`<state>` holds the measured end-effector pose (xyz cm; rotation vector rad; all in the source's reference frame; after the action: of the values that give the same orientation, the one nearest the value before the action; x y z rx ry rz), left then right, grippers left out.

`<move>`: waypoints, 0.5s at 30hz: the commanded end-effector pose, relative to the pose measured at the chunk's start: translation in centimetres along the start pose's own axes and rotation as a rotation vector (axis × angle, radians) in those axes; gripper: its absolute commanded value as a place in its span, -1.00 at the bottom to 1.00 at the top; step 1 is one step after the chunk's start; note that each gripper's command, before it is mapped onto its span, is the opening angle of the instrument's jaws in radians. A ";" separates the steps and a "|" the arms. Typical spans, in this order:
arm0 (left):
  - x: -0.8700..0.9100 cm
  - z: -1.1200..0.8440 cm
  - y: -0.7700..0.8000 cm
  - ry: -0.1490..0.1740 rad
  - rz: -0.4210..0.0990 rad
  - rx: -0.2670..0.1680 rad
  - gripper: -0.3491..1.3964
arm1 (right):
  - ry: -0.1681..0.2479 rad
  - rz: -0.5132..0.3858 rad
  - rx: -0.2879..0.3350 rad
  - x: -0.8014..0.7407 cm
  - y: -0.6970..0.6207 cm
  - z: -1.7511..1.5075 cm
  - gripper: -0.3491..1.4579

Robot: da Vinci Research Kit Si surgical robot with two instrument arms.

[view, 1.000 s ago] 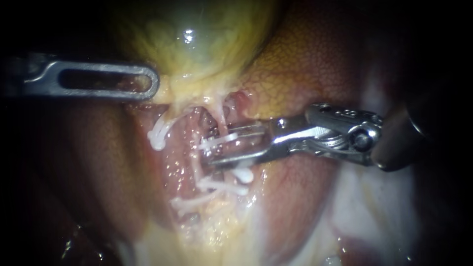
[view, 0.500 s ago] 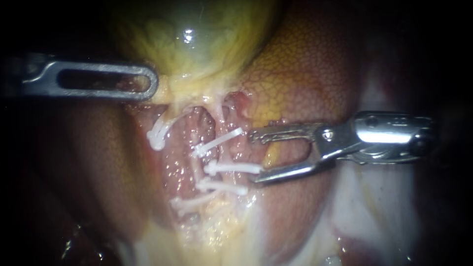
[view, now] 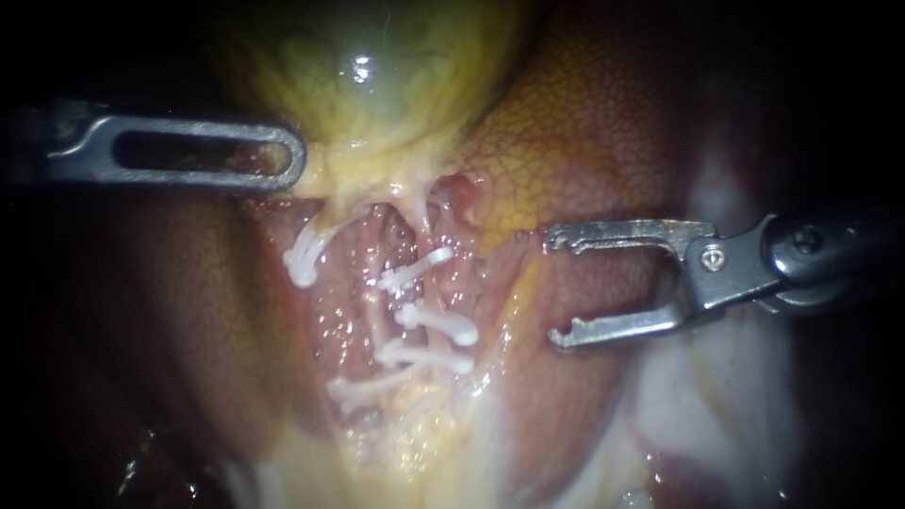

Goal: Going back third clip right tube

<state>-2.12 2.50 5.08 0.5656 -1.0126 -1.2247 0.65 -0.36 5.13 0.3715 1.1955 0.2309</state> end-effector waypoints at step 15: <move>0.08 0.37 0.15 0.000 0.008 0.005 -1.00 | 0.001 0.002 0.000 0.00 -0.03 -0.02 -0.07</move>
<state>-2.37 2.52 5.40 0.5648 -1.0177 -1.2157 0.63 -0.38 5.11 0.3725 1.1960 0.2326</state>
